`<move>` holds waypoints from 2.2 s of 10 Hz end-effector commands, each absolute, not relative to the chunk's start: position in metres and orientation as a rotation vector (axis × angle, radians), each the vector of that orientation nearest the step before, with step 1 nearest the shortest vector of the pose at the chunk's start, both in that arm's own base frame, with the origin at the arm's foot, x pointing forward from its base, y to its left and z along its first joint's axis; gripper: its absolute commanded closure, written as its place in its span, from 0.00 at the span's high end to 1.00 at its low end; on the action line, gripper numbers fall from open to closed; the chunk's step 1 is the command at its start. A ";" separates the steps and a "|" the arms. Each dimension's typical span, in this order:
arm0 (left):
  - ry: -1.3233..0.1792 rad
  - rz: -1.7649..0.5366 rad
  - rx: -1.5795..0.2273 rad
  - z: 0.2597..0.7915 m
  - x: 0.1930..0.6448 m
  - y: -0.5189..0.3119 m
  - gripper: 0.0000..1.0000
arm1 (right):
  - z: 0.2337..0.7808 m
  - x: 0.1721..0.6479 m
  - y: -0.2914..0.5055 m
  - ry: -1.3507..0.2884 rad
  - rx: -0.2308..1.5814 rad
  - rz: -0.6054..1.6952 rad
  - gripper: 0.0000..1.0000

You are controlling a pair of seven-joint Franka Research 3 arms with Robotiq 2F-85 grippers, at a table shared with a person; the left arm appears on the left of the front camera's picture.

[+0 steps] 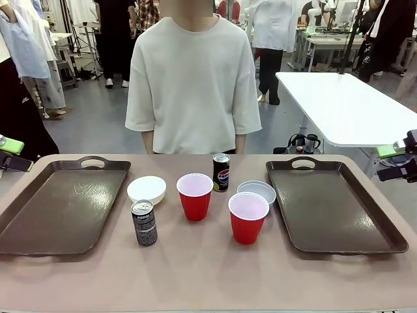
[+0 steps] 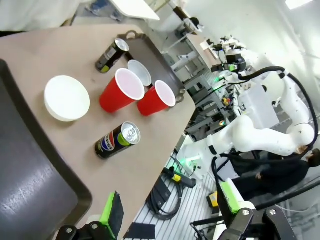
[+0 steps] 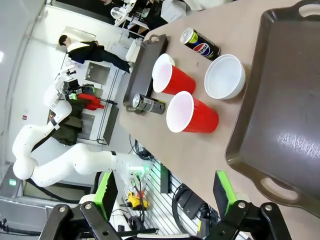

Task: Prepare tableware on both trays.
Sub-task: Pick up a Picnic Bowl from the table and place it on a Handle tray.

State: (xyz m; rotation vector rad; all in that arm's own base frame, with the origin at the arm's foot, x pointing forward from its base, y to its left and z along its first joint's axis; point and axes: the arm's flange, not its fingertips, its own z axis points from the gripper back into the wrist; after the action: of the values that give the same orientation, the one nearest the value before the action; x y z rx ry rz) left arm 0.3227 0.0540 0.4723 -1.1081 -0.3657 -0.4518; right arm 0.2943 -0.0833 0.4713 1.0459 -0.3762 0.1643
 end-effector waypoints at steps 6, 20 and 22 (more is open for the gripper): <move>-0.374 -0.471 -1.124 0.470 0.323 0.057 1.00 | 0.477 0.292 -0.086 -0.401 1.058 0.174 1.00; -0.270 -0.483 -0.875 0.486 0.337 0.020 1.00 | 0.477 0.292 -0.086 -0.401 1.058 0.174 1.00; -0.272 -0.509 -0.537 0.501 0.365 -0.038 1.00 | 0.477 0.292 -0.086 -0.401 1.058 0.174 1.00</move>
State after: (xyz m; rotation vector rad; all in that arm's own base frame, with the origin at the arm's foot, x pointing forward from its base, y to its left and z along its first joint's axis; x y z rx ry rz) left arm 0.3526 -0.0132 0.4973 -0.7267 -0.3052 -0.5303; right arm 0.2886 -0.0854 0.4777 1.0362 -0.3831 0.1594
